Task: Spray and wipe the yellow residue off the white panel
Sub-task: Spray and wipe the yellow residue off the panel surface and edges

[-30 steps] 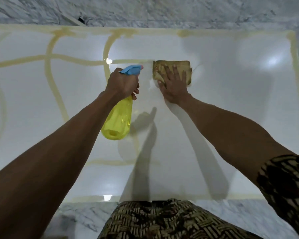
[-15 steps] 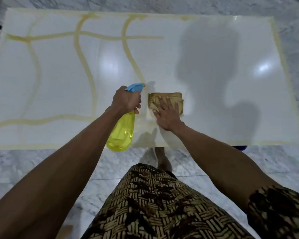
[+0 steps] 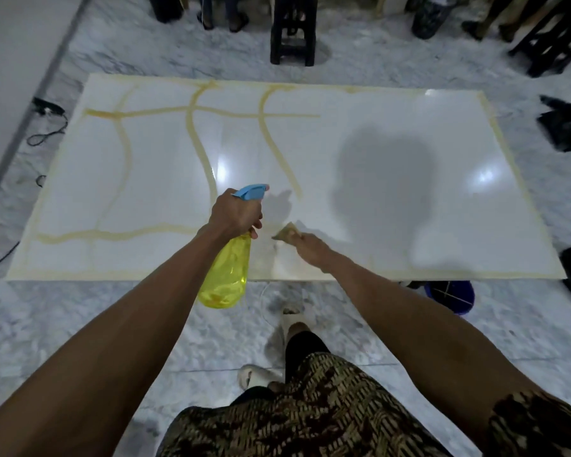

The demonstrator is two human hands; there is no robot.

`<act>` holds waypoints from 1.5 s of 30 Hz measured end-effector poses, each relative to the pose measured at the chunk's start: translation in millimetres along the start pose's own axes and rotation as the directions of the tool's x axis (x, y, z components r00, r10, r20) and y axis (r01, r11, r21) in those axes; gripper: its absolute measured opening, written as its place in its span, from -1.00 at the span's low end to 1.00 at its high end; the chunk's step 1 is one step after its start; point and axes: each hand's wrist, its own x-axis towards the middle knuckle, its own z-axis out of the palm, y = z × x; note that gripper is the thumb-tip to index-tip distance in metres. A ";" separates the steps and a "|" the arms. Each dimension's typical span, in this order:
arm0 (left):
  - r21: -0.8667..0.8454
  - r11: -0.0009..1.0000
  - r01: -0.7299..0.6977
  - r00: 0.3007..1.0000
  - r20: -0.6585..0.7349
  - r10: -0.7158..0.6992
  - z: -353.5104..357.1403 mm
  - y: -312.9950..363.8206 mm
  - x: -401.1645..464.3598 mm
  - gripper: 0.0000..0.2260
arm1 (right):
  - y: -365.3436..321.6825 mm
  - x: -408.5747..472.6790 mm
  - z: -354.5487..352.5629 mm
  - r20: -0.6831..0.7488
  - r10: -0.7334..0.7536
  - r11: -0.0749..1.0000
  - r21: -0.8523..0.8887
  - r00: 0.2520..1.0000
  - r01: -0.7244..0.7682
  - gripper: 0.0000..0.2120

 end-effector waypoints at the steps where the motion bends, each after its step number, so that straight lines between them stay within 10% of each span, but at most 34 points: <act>1: -0.002 1.000 -0.010 1.000 -0.005 0.010 -4.0 6.6 1.6 -0.58 | -7.4 4.1 -15.6 -0.022 0.023 0.977 0.214 1.000 -0.017 -0.48; 4: -0.013 0.999 -0.038 0.999 -0.015 0.038 -15.6 24.9 14.8 -0.61 | -30.4 26.4 -71.7 -0.062 0.007 0.813 0.581 0.998 0.030 -0.60; 9: -0.055 0.997 -0.051 0.999 -0.013 0.050 -31.0 54.7 52.5 -0.66 | -80.6 76.4 -130.5 -0.155 0.002 0.793 0.602 0.988 0.092 -0.50; 15: -0.083 0.997 0.006 1.000 -0.011 -0.007 -48.2 80.8 140.0 -0.60 | -133.6 168.7 -177.9 -0.333 -0.084 0.969 0.194 0.939 0.156 -0.42; 23: -0.062 0.998 0.021 1.000 0.008 -0.020 -69.1 111.6 274.5 -0.68 | -164.8 320.8 -278.1 -0.589 -0.337 0.941 -0.233 0.734 0.245 -0.63; 29: -0.054 0.999 0.006 1.000 0.013 -0.006 -63.7 114.6 342.7 -0.71 | -132.8 412.3 -259.1 -0.276 -0.125 0.803 -0.592 0.953 -0.066 -0.33; 45: -0.022 0.997 0.075 0.991 0.110 -0.072 -45.3 95.9 319.1 -0.69 | -70.6 299.9 -147.5 -0.133 -0.222 0.677 -0.734 0.966 0.054 -0.44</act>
